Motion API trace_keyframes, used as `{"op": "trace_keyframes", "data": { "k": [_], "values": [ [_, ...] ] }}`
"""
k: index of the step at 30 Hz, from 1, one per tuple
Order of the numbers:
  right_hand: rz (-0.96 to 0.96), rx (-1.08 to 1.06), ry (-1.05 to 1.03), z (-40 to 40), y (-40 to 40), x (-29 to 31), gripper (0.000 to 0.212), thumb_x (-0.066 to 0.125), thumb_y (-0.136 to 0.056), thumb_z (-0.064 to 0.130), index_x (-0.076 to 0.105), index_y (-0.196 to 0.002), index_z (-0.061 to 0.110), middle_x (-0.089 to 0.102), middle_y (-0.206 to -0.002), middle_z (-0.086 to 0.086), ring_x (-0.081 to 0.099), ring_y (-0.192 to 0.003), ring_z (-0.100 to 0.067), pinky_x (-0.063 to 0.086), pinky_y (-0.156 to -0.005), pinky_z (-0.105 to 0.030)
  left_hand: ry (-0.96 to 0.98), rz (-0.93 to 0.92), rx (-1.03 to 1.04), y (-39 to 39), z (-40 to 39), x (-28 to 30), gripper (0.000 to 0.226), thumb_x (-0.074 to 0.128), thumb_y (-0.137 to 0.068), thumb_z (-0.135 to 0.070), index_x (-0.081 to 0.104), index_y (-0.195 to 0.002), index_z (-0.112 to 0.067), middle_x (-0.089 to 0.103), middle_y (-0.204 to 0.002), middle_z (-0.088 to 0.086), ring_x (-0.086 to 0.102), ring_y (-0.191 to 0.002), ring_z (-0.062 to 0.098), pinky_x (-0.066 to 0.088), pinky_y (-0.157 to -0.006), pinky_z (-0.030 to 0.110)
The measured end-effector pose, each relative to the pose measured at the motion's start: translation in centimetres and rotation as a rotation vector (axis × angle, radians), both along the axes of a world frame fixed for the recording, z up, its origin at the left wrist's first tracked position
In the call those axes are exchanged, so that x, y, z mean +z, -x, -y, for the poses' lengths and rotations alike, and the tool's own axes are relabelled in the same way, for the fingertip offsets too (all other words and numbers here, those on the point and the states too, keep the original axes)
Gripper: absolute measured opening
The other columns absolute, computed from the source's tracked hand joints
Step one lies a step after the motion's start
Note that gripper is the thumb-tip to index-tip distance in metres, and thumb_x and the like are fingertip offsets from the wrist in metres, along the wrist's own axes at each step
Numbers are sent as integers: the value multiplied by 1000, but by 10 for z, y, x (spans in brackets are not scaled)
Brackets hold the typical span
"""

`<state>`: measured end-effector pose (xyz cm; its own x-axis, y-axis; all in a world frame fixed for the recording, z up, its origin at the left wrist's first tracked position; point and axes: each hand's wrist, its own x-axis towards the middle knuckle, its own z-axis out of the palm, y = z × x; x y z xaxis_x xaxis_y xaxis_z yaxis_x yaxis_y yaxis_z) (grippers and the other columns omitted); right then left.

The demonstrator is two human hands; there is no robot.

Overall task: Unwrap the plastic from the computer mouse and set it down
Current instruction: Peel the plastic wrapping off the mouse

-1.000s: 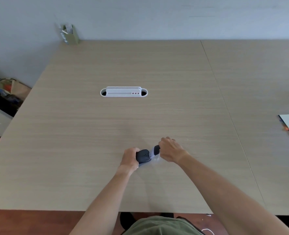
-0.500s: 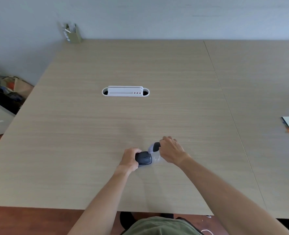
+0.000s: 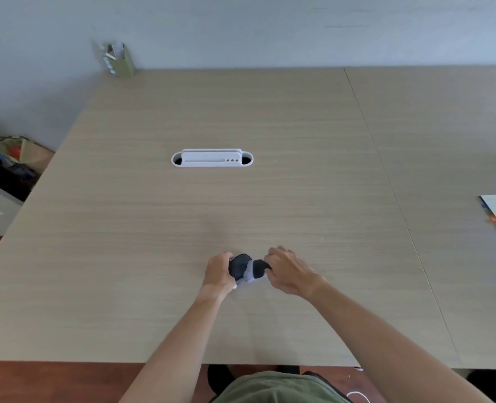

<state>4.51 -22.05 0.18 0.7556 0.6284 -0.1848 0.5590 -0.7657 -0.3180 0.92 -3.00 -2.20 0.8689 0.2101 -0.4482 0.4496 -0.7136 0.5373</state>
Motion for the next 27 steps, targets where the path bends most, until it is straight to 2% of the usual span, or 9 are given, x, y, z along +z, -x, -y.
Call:
{"op": "trace_keyframes", "data": {
  "k": [3, 7, 10, 13, 16, 19, 22, 27],
  "values": [
    [57, 124, -16, -13, 10, -4, 17, 48, -89, 13, 63, -91, 6, 58, -96, -8, 53, -92, -27, 46, -85, -37, -8, -10, -46, -3, -4, 2, 43, 79, -53, 2, 68, -94, -5, 69, -87, 9, 65, -81, 27, 55, -66, 34],
    [158, 44, 20, -5, 5, -5, 17, 46, -86, 4, 63, -89, 5, 60, -94, -9, 54, -87, -26, 48, -83, -38, 6, -41, -41, -2, -12, 1, 40, 81, -46, -1, 65, -83, -4, 60, -72, 4, 52, -63, 21, 42, -51, 26],
    [171, -7, -13, 8, 0, -6, 16, 47, -87, 9, 63, -88, 6, 60, -93, -8, 55, -86, -25, 48, -83, -37, 37, -42, -30, 1, -14, 2, 39, 84, -45, -1, 59, -73, -10, 52, -66, -3, 47, -58, 15, 33, -45, 19],
    [148, 49, -53, -1, 10, -7, 13, 53, -85, 16, 62, -81, 7, 60, -86, -7, 55, -83, -24, 47, -78, -35, 64, -43, -32, 1, -15, 2, 42, 86, -44, -2, 62, -77, -12, 55, -67, -4, 51, -62, 16, 34, -45, 19],
    [168, 54, -36, -16, 22, -16, 7, 61, -80, 15, 62, -74, 11, 59, -78, -4, 57, -75, -23, 49, -73, -33, 48, -28, -57, 0, -16, -1, 55, 87, -44, -6, 66, -94, -11, 64, -79, -3, 61, -73, 19, 45, -54, 23],
    [138, -99, -5, -20, 23, -20, 5, 61, -79, 7, 63, -76, 9, 60, -79, -6, 58, -74, -25, 51, -69, -35, -16, -7, -111, 1, -15, 1, 76, 86, -48, -10, 57, -117, -19, 67, -101, 3, 64, -91, 26, 56, -75, 35],
    [116, -191, -25, -13, 23, -19, 5, 63, -78, 8, 62, -73, 8, 60, -76, -7, 58, -71, -24, 51, -66, -35, -87, -20, -205, 1, -12, 2, 78, 85, -52, -15, 48, -120, -22, 65, -101, 11, 61, -91, 32, 55, -75, 38],
    [39, -18, -53, -12, 31, -21, 14, 52, -83, 15, 60, -76, 7, 59, -82, -7, 55, -80, -25, 47, -75, -34, -151, -76, -279, 0, -9, 8, 75, 87, -57, -21, 47, -119, -14, 64, -101, 14, 59, -92, 33, 54, -75, 40]
  ]
}}
